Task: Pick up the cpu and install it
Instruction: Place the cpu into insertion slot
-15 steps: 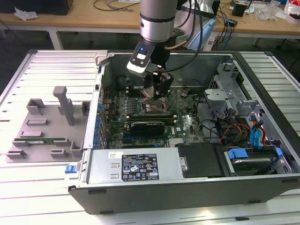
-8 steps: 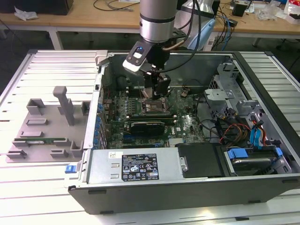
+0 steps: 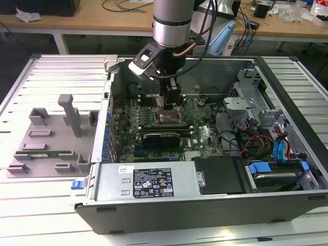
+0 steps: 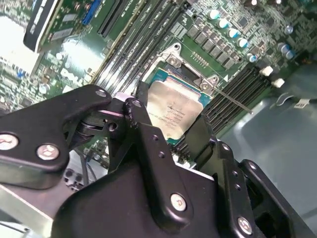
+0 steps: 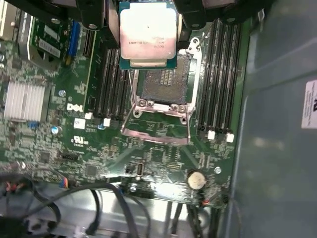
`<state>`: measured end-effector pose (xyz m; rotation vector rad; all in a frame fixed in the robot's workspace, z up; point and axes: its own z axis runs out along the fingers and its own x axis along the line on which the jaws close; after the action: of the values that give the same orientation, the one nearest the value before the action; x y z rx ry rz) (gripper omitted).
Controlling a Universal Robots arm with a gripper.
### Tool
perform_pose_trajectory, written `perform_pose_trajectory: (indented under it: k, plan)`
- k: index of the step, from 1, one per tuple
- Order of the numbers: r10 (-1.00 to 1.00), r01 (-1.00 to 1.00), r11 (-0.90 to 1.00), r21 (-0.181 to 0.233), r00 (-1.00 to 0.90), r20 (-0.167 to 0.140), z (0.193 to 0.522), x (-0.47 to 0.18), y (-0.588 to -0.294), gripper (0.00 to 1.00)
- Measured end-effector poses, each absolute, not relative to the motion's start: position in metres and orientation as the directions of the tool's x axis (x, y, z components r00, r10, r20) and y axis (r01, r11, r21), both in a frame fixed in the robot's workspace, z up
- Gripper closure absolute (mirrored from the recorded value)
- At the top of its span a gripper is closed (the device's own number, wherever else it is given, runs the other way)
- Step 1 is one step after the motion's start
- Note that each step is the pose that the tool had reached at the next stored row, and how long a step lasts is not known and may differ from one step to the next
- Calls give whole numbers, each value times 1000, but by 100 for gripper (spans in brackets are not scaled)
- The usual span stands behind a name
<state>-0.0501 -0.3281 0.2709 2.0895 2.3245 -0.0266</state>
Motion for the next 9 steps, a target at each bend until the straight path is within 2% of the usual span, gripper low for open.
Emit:
perform_pose_trajectory:
  k: [9]
  plan:
    - [998,998,62,6,-62,-24,268,-50,-328,45]
